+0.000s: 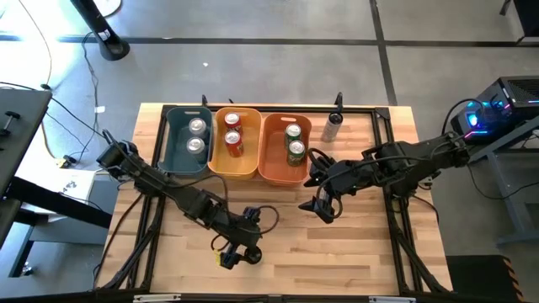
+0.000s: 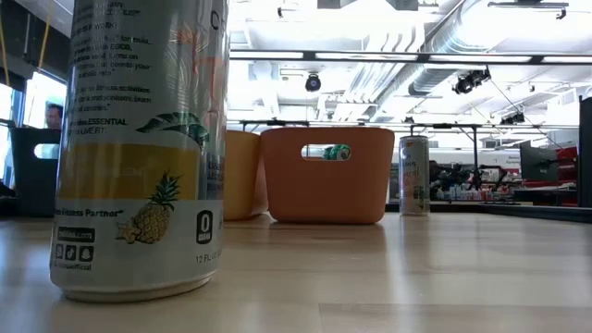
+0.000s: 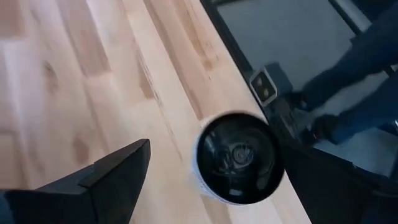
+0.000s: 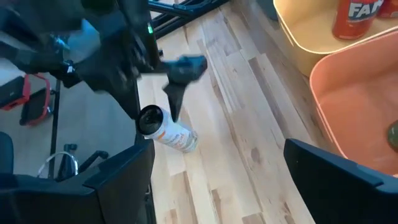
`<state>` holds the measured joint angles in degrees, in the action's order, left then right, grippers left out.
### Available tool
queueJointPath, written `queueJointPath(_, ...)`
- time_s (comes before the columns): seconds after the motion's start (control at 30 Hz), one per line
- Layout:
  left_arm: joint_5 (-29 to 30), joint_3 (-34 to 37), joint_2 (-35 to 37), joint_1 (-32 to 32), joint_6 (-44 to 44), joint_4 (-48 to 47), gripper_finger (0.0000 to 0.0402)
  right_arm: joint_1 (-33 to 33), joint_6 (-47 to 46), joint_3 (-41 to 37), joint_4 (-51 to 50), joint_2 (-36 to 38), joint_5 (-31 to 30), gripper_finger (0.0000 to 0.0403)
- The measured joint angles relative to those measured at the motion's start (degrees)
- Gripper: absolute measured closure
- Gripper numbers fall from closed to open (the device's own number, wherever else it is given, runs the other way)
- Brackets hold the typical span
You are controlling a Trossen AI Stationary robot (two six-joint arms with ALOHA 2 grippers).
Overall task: Sort soda cans
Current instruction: Move the bottom black soda can to the right of the orange bin
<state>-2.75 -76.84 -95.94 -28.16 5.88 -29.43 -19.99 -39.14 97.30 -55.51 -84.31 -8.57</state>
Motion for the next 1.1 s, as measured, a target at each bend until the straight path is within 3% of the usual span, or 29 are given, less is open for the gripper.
queueJointPath(0.27,-0.4,-0.3,2.1,-1.0,1.4,-0.3,0.0049,0.0,0.6,0.0,0.0,0.0,0.0,0.005)
queueJointPath(0.67,4.7,0.1,-3.2,-2.2,-1.5,0.6,0.0049,0.0,0.4,0.0,0.0,0.0,-0.1,0.005)
queueJointPath(0.93,2.5,0.2,-6.4,-1.9,-1.4,1.4,0.005,0.0,0.2,0.0,0.1,-0.1,-0.2,0.005)
queueJointPath(1.1,4.2,0.2,-6.8,-1.2,-0.9,4.2,0.01,0.0,0.2,0.0,0.0,-0.1,0.1,0.005)
